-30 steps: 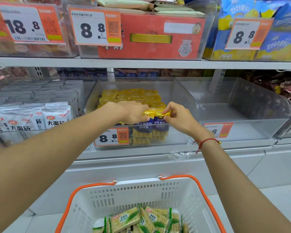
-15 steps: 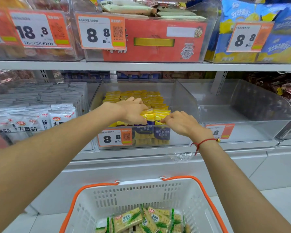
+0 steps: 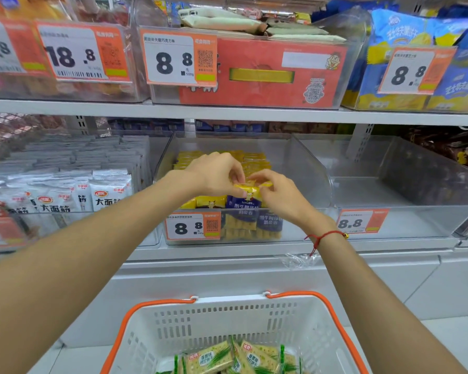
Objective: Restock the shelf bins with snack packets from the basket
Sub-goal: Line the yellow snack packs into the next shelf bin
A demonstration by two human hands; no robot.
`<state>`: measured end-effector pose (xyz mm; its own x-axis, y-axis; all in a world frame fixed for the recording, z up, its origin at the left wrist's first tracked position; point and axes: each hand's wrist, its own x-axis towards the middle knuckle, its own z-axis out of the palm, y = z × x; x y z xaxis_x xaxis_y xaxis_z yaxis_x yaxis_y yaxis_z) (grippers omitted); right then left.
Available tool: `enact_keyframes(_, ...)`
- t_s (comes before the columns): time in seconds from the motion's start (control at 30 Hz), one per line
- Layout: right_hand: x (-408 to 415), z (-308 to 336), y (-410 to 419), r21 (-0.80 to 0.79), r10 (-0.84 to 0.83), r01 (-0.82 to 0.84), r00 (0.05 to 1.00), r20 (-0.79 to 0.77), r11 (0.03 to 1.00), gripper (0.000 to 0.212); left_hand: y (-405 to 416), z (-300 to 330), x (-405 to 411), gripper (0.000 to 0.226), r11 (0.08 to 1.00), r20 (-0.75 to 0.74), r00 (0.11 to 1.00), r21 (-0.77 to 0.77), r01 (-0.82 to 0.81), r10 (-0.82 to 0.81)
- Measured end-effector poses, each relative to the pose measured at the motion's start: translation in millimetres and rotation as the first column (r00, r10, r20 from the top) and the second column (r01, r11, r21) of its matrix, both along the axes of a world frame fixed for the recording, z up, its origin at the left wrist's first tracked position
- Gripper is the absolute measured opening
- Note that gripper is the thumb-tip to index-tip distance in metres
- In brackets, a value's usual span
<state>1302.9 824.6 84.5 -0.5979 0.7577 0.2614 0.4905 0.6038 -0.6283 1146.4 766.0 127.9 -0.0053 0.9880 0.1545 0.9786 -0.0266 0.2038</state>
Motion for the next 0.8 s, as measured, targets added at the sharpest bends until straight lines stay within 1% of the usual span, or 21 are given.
enact_keyframes(0.03, 0, 1, 1, -0.004, -0.007, 0.007, 1.0, 0.023, 1.0, 0.038, 1, -2, 1, 0.031, 1.0, -0.026, 1.0, 0.005, 0.005, -0.005)
enact_keyframes(0.1, 0, 5, -1, -0.006, -0.004, 0.005, 0.992, 0.124, 1.0, 0.043, 1, -2, 0, 0.031, 1.0, -0.055, 0.998, -0.001, 0.017, -0.017)
enact_keyframes(0.17, 1, 6, -2, -0.004, 0.007, -0.007, 0.987, 0.161, 1.0, 0.045, -6, 5, -5, 0.027, 1.0, -0.035, 0.999, -0.012, 0.007, -0.007)
enact_keyframes(0.27, 2, 2, 0, -0.063, -0.005, 0.007, 1.0, 0.031, 0.998, 0.043, -24, 22, -22, 0.02, 0.999, 0.055, 0.997, -0.012, -0.046, 0.047)
enact_keyframes(0.33, 0, -1, 3, -0.029, -0.017, 0.016, 1.0, -0.018, 0.999, 0.037, -32, 27, -31, 0.016, 0.996, 0.054, 0.995, 0.003, -0.087, 0.087)
enact_keyframes(0.37, -2, 0, 5, 0.01, -0.011, 0.011, 1.0, 0.009, 1.0, 0.033, -34, 25, -33, 0.016, 0.994, 0.027, 0.994, 0.003, -0.106, 0.105)
enact_keyframes(0.4, -4, 1, 6, 0.046, 0.002, -0.006, 0.998, 0.069, 0.999, 0.031, -34, 21, -33, 0.017, 0.993, 0.003, 0.993, 0.001, -0.121, 0.121)
enact_keyframes(0.5, -14, 8, 11, 0.09, 0.01, -0.041, 0.947, 0.322, 0.995, 0.034, -28, 2, -31, 0.021, 0.988, -0.064, 0.986, 0.005, -0.154, 0.154)
enact_keyframes(0.53, -16, 11, 12, 0.095, 0.013, -0.052, 0.928, 0.373, 0.994, 0.032, -26, -2, -31, 0.022, 0.986, -0.098, 0.982, -0.008, -0.165, 0.163)
enact_keyframes(0.63, -18, 15, 12, 0.082, 0.066, -0.113, 0.897, 0.437, 0.99, 0.036, -25, 2, -35, 0.026, 0.981, -0.163, 0.976, -0.099, -0.164, 0.147)
enact_keyframes(0.67, -17, 18, 11, 0.091, 0.082, -0.139, 0.884, 0.461, 0.986, 0.038, -26, 6, -35, 0.027, 0.983, -0.172, 0.976, -0.105, -0.151, 0.132)
enact_keyframes(0.73, -14, 25, 8, 0.145, 0.071, -0.158, 0.876, 0.477, 0.977, 0.037, -28, 13, -36, 0.03, 0.991, -0.195, 0.974, -0.054, -0.126, 0.113)
enact_keyframes(0.8, -9, 30, 8, 0.242, 0.011, -0.137, 0.888, 0.46, 0.961, 0.034, -31, 14, -35, 0.035, 0.996, -0.242, 0.967, -0.013, -0.091, 0.086)
